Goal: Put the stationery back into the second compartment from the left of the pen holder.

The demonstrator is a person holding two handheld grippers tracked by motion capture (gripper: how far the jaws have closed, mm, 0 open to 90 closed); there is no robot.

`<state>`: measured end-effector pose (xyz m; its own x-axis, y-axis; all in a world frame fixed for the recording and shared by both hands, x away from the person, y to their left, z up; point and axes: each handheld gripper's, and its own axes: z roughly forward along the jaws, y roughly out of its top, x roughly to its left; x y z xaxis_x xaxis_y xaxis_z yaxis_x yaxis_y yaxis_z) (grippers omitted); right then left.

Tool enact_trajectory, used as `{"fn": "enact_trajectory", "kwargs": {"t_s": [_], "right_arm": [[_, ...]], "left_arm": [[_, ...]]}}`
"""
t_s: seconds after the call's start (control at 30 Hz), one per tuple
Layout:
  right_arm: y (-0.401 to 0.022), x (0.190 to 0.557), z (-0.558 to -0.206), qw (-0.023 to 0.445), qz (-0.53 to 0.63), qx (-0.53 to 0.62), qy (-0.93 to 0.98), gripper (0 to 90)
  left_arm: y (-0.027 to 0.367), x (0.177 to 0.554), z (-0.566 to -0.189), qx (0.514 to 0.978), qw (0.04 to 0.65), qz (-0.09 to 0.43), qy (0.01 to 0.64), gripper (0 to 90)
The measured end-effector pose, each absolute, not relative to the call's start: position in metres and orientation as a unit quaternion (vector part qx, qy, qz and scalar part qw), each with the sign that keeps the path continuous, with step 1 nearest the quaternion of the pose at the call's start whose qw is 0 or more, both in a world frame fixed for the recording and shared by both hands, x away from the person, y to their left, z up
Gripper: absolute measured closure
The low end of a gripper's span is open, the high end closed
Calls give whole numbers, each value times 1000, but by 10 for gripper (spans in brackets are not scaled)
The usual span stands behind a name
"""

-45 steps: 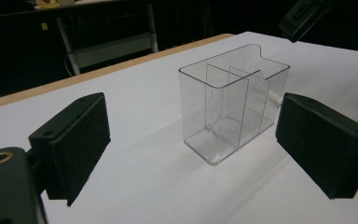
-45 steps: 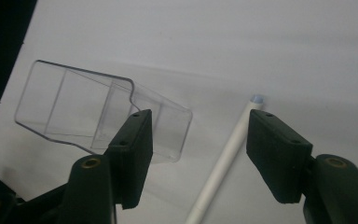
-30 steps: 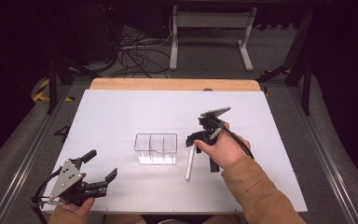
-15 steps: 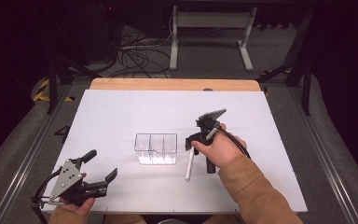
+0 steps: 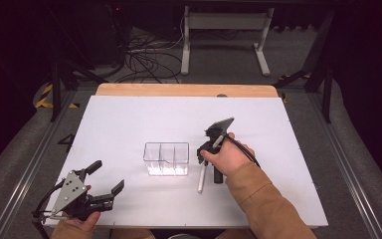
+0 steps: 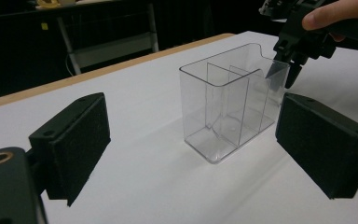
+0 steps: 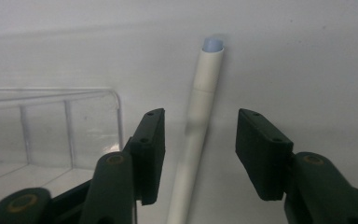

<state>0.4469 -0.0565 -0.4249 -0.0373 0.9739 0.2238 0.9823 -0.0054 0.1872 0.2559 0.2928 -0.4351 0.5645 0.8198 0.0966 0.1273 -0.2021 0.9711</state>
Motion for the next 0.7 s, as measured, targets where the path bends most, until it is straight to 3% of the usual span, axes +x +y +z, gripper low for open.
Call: {"fn": "enact_trajectory", "kwargs": {"t_s": [0.7], "right_arm": [[-41, 452, -438, -15, -105, -716, -690, 758]], "left_arm": [[292, 256, -436, 707, 533, 322, 335, 109]]}}
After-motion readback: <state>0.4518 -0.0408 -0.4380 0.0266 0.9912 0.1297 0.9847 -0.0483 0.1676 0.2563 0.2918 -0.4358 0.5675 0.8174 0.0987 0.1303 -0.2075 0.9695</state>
